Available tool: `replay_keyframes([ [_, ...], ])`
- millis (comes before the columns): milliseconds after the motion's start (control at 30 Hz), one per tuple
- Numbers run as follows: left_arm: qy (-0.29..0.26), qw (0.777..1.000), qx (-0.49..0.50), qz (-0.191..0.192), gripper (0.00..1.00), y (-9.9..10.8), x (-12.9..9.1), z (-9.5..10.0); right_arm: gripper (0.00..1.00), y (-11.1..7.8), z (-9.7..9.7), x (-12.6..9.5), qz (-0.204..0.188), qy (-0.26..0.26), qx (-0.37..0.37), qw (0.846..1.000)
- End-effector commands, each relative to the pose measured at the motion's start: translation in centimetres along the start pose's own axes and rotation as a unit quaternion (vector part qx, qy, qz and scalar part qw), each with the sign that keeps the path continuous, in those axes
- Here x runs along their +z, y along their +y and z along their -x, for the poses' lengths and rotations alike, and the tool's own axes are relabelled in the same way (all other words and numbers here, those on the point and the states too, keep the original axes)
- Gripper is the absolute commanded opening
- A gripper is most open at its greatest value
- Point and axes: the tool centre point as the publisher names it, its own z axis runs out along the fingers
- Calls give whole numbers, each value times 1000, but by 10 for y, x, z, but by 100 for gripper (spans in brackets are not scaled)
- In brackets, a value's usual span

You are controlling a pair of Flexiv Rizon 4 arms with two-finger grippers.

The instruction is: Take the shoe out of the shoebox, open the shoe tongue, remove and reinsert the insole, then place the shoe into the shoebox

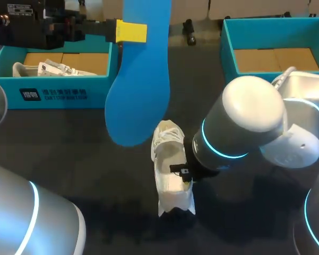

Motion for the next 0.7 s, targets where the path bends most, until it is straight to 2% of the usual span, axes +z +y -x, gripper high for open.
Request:
replay_keyframes([
  [33, -1, 1000, 0, 2, 0, -2, 1, 0, 0, 4, 7, 14, -1, 21, -2, 1000],
  [267, -1, 1000, 0, 2, 0, -2, 1, 0, 0, 8, 16, 31, -9, 34, 3, 999],
  [700, -1, 1000, 0, 2, 0, -2, 1, 0, 0, 4, 25, 44, -14, 42, 19, 999],
])
